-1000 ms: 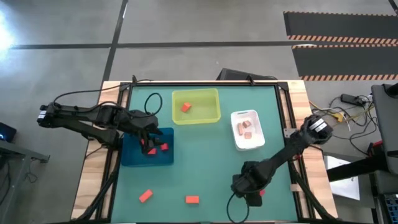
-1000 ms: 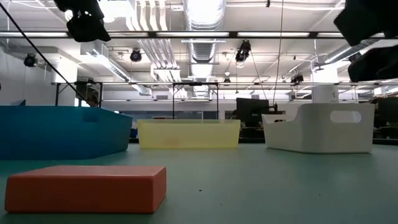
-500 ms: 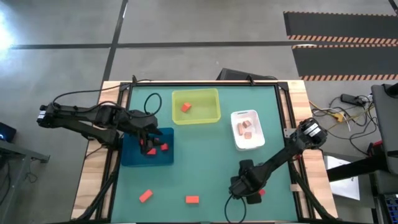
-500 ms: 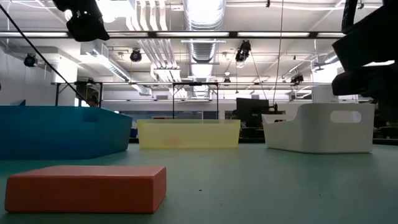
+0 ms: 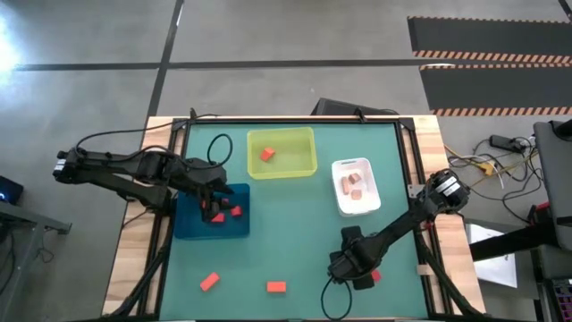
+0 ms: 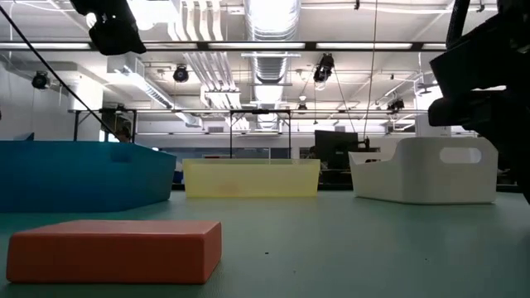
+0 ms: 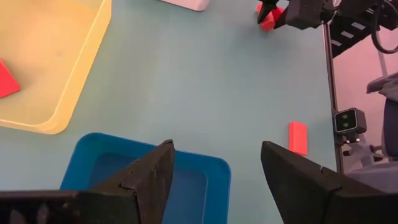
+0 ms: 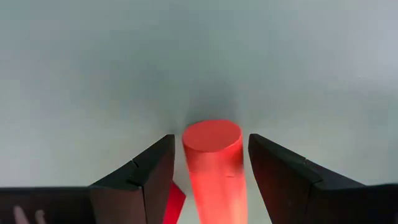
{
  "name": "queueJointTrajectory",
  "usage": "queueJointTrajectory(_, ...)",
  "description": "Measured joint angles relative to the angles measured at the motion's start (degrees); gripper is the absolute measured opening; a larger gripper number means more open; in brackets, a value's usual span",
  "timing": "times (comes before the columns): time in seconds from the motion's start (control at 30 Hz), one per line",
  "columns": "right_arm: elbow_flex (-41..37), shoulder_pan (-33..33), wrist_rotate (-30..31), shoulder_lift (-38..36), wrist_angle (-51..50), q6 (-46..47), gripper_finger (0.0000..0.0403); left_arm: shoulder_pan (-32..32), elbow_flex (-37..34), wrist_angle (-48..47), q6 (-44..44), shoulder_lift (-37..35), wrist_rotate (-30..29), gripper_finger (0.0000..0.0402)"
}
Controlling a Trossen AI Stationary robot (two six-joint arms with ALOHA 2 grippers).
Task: Sort & place blocks by color
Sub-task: Put the orange block into the yellow bin
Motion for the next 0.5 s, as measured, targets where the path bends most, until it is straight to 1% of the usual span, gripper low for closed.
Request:
queueJointTrajectory(0.13,-0.4,-0.06,0.13,0.0,0.13,-0.04,0.0183,0.0,0.0,0.0,-0.01,0.0,-0.02,0.0224)
queueJointTrajectory(0.37,-0.85,-0.2,0.09,0.0,0.27,0.07,0.0125,0.0,0.0,0.0,0.01,0.0,-0.02,0.0224)
queueJointTrajectory(0.5,-0.84,-0.54,-0.1,-0.01,0.22,0.87,0.012,0.0,0.0,0.01,1.18,0.0,-0.04,0.0224)
